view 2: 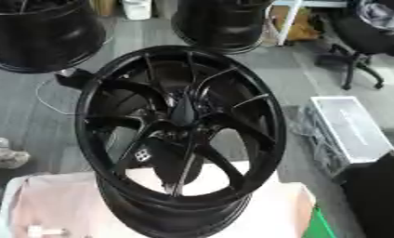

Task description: Pull the pin out of the wheel hub.

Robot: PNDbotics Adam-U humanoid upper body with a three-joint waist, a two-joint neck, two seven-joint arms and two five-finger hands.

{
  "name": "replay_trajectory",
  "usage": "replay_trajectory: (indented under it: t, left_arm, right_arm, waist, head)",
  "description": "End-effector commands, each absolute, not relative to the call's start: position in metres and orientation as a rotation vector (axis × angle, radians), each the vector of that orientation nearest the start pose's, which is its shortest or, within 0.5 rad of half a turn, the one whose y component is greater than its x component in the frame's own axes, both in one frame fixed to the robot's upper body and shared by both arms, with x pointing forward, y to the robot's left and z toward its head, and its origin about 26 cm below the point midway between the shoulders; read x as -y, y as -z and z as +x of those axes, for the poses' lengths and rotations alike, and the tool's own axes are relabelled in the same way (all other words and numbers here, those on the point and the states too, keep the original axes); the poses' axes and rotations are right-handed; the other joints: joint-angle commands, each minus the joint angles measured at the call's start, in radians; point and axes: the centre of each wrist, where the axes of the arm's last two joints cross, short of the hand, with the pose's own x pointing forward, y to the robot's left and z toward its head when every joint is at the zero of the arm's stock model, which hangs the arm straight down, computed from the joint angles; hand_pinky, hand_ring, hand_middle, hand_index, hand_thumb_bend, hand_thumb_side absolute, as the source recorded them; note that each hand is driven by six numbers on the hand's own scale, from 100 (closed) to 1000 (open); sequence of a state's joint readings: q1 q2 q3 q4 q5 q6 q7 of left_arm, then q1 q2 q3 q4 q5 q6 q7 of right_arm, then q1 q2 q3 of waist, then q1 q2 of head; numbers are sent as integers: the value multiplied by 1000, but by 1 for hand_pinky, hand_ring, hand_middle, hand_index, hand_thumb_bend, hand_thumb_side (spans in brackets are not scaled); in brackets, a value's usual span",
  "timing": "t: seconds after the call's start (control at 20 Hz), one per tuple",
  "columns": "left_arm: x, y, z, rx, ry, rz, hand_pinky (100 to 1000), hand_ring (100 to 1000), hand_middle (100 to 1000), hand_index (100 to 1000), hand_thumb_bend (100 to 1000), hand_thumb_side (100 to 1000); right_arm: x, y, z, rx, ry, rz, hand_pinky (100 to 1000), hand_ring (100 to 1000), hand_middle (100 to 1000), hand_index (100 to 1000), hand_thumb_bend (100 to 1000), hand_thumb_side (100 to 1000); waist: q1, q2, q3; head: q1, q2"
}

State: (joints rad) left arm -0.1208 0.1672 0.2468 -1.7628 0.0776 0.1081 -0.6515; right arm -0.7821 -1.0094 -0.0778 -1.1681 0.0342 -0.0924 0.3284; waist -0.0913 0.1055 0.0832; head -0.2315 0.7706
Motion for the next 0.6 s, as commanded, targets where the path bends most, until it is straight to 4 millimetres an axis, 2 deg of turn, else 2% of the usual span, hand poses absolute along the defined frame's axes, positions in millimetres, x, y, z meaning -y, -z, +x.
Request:
replay_trajectory:
  t: [0.05, 0.1, 0.15, 0.25, 0.4, 0.5, 0.6]
  left_arm:
    - [-335, -96, 292, 1747, 475, -202, 730, 689, 673, 838, 141, 1000]
    - [-336, -96, 291, 1750, 462, -196, 730, 689, 673, 838, 141, 1000]
    - [-337, -96, 291, 1753, 451, -187, 730, 689, 673, 838, 141, 1000]
    - [-339, -96, 290, 1757, 432, -172, 730, 690, 673, 838, 141, 1000]
    - [-339, -98, 290, 1771, 417, -162, 730, 690, 674, 839, 141, 1000]
    - [-338, -101, 291, 1786, 417, -164, 731, 691, 674, 839, 141, 1000]
    - [-335, -103, 293, 1800, 416, -175, 731, 691, 675, 839, 141, 1000]
  right_arm:
    - [529, -372, 329, 1778, -565, -981, 294, 301, 396, 491, 105, 174]
    - [542, -366, 323, 1749, -500, -992, 292, 301, 407, 494, 100, 100]
    - [553, -356, 320, 1719, -433, -992, 291, 301, 400, 495, 100, 182]
    - [571, -331, 314, 1658, -305, -976, 285, 304, 408, 503, 100, 198]
    - [592, -277, 309, 1558, -92, -904, 293, 327, 444, 540, 100, 233]
    - [604, -233, 301, 1455, 39, -873, 326, 373, 527, 632, 100, 265]
    - [613, -188, 289, 1336, 155, -851, 367, 420, 674, 760, 100, 355]
  waist:
    - [10, -7, -18]
    - [13, -4, -29]
    - [16, -1, -40]
    - [21, 5, -60]
    - [31, 18, -80]
    - [36, 29, -76]
    - [44, 40, -63]
  head:
    - [14, -1]
    - [17, -1]
    - [23, -1]
    - [37, -2]
    - [47, -16]
    - [43, -30]
    - [32, -43]
